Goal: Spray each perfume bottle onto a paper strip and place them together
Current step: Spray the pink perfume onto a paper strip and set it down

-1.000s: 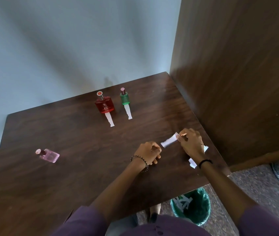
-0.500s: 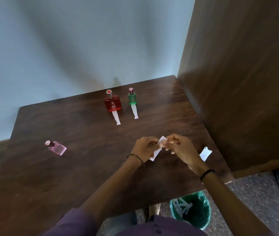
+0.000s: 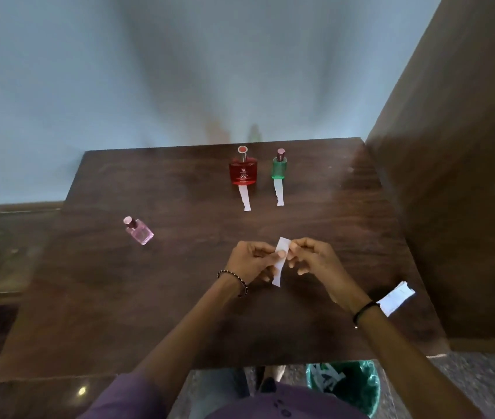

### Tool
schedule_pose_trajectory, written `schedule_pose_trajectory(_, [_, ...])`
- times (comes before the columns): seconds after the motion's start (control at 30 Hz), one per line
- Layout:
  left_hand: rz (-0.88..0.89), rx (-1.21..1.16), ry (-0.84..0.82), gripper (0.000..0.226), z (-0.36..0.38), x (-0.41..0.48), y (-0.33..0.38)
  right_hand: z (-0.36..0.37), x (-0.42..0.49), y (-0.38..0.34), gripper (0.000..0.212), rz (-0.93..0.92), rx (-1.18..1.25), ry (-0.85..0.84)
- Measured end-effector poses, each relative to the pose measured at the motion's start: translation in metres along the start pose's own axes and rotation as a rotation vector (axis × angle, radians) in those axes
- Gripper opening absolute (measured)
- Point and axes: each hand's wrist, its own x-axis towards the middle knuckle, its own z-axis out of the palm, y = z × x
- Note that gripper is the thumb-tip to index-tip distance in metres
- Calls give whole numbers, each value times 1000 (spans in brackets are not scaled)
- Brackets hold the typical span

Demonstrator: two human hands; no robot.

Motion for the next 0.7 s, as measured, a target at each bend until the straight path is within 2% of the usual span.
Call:
schedule_pose_trajectory(0.33, [-87, -174, 342, 31, -84, 9, -31, 87, 66, -29, 17, -19, -187, -138])
schedule_pose_trajectory(0.53, [-134, -242, 491, 24, -139, 20, -48, 159, 108, -53, 13, -95, -324, -262])
schedule_pose_trajectory(0.7, [-196, -194, 539, 8, -171, 26, -62, 220, 132, -68, 18, -314, -544, -323])
